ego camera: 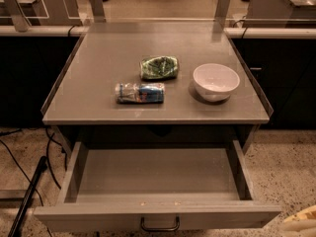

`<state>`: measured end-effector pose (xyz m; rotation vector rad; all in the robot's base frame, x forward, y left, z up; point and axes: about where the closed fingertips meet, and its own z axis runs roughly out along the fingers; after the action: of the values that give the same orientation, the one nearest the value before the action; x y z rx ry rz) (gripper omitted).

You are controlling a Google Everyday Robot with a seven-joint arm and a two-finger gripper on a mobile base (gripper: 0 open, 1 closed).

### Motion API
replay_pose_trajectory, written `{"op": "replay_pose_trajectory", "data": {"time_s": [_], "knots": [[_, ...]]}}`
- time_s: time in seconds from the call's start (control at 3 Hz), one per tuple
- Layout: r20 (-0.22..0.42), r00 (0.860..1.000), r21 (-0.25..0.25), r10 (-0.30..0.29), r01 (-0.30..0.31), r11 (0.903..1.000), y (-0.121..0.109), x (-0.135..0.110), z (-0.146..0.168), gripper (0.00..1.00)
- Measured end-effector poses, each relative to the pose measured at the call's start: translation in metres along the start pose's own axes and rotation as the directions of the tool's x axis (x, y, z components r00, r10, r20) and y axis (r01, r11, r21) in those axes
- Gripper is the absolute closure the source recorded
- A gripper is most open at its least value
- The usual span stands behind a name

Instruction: Close top drawer

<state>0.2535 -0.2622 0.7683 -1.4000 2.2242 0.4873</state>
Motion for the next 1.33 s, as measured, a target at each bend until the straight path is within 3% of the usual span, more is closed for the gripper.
{"op": "replay_pose_trajectory", "data": {"time_s": [0.33, 0.67, 1.0, 1.33], "knots": [[-0.018, 0.999, 0.043, -0.038, 0.038, 0.9983, -0.004, 0.005, 0.008, 1.0], [-0.02, 0.99, 0.1, -0.138, 0.14, 0.9852, -0.001, 0.002, 0.029, 1.0], [-0.032, 0.973, 0.124, -0.228, 0.23, 0.9652, 0.002, -0.002, 0.053, 1.0], [-0.049, 0.961, 0.118, -0.271, 0.275, 0.9541, 0.004, 0.001, 0.077, 1.0]]}}
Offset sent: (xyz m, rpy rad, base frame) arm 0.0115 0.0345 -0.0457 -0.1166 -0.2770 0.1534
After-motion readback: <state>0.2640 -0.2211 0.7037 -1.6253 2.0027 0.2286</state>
